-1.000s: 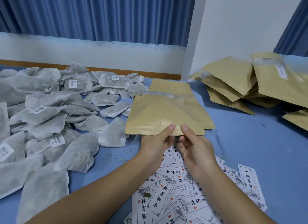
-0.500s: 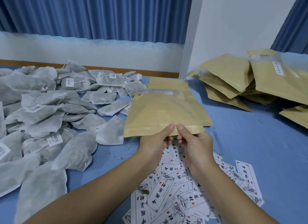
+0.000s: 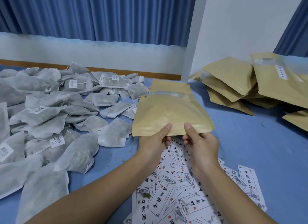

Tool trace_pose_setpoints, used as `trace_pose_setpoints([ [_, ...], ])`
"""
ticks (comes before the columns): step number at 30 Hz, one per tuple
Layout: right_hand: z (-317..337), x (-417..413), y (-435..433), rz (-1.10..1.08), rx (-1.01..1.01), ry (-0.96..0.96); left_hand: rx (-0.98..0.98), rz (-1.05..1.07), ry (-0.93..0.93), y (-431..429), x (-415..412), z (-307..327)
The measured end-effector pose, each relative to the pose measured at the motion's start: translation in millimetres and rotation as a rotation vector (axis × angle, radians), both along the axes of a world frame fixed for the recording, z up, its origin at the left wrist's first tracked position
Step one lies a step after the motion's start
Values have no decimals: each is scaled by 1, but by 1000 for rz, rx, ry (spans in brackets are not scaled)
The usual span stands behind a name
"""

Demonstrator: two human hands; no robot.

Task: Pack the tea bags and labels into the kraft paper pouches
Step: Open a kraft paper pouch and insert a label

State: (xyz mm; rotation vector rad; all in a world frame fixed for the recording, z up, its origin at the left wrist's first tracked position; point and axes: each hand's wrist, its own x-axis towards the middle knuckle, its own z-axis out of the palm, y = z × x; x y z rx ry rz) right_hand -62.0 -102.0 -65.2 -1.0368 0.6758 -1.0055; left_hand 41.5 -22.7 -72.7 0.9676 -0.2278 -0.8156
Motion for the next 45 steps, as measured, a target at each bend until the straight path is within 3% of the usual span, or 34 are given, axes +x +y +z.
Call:
trace_pose_setpoints([
  [4, -1, 2, 8, 165, 86, 3, -51, -55, -61, 0, -1, -1],
  [9, 2, 0, 5, 69, 51, -20, -86, -36, -39, -1, 0, -1],
  [21, 3, 0, 10, 89, 30, 4, 33, -44, -68, 1, 0, 4],
  [27, 6, -2, 9, 116, 20, 1, -38, -13, -111, 4, -2, 1],
  [30, 6, -2, 3, 23, 50, -36, -31, 13, -62, 3, -2, 1],
  [33, 5, -3, 2, 62, 112, -45, -20, 11, -47, 2, 0, 0],
  [45, 7, 4, 11, 200, 102, -18, 129, 34, -238, 3, -17, 11],
])
